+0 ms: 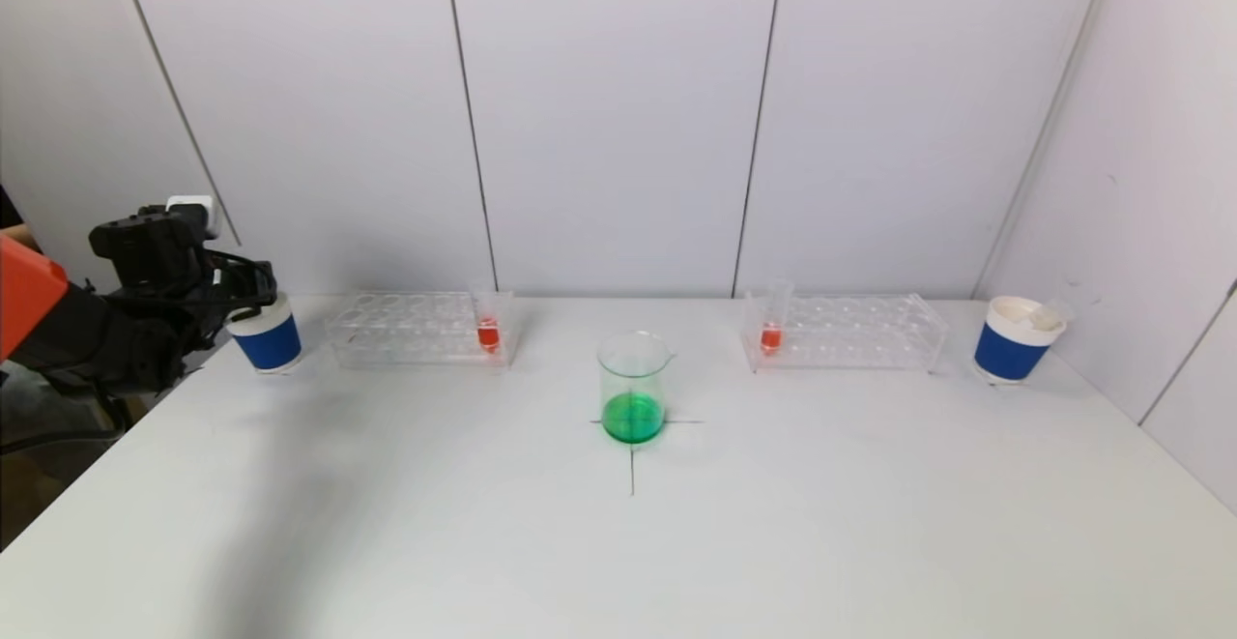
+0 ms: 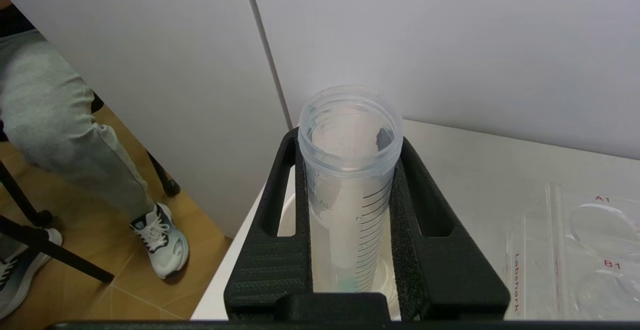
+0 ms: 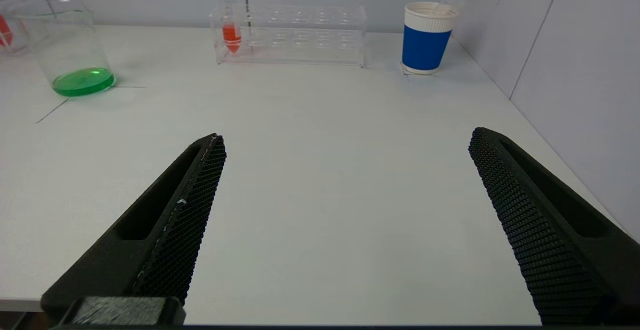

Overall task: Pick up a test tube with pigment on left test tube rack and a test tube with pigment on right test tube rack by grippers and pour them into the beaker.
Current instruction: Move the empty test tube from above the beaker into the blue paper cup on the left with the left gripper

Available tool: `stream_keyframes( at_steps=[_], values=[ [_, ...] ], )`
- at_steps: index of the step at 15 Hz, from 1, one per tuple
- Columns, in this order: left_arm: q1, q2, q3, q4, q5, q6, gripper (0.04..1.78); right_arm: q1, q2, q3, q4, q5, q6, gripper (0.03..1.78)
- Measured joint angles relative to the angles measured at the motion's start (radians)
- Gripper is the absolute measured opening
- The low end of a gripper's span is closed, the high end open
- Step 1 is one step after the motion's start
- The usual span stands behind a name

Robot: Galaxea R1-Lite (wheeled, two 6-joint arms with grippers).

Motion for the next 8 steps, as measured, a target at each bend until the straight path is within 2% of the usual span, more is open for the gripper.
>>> stream_keyframes(
  at_steps=[8],
  values=[
    [0.000,0.007,0.013,-0.002,0.000,-0.001,0.46,0.000,0.000,0.000,0.000,0.000,0.000,1.77]
  ],
)
